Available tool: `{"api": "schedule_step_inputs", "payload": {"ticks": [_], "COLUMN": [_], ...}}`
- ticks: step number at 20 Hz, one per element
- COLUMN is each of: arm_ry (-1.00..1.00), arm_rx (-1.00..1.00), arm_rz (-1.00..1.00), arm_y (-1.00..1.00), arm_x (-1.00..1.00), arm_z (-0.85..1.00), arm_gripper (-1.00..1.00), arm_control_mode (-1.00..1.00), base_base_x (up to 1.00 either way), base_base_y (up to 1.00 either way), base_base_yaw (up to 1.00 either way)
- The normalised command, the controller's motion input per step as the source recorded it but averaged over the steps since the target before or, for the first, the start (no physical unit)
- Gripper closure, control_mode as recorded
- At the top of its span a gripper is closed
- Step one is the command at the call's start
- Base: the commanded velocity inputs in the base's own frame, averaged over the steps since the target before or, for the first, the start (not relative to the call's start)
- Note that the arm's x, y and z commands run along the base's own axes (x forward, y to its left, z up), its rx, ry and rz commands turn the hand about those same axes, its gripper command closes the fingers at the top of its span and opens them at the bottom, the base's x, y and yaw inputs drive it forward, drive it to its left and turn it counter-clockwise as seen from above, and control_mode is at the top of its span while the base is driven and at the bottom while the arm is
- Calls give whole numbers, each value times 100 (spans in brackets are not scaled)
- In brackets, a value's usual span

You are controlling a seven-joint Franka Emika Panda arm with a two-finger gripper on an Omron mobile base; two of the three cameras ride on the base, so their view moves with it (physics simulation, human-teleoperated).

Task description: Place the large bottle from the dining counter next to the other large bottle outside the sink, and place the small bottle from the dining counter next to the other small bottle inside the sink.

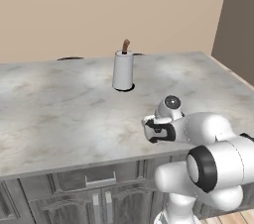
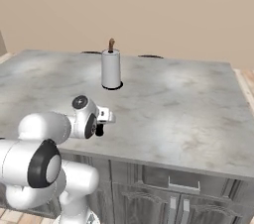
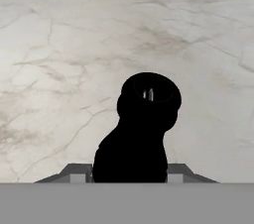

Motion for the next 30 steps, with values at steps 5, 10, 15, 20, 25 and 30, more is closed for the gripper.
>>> {"api": "schedule_step_inputs", "payload": {"ticks": [5, 10, 15, 20, 25, 30], "arm_ry": [-7, -6, -2, -2, -3, -1], "arm_rx": [0, 0, 0, 0, 0, 0], "arm_rz": [0, 0, 0, 0, 0, 0], "arm_y": [0, 0, 0, 0, 0, 0], "arm_x": [-10, -10, -12, -14, -18, -7], "arm_z": [11, 13, 0, 0, 0, 0], "arm_gripper": [100, 100, 100, 100, 100, 100], "arm_control_mode": [-100, -100, -100, -100, -100, 100], "base_base_x": [0, 0, 0, 0, 0, -28], "base_base_y": [0, 0, 0, 0, 0, 0], "base_base_yaw": [0, 0, 0, 0, 0, 0]}}
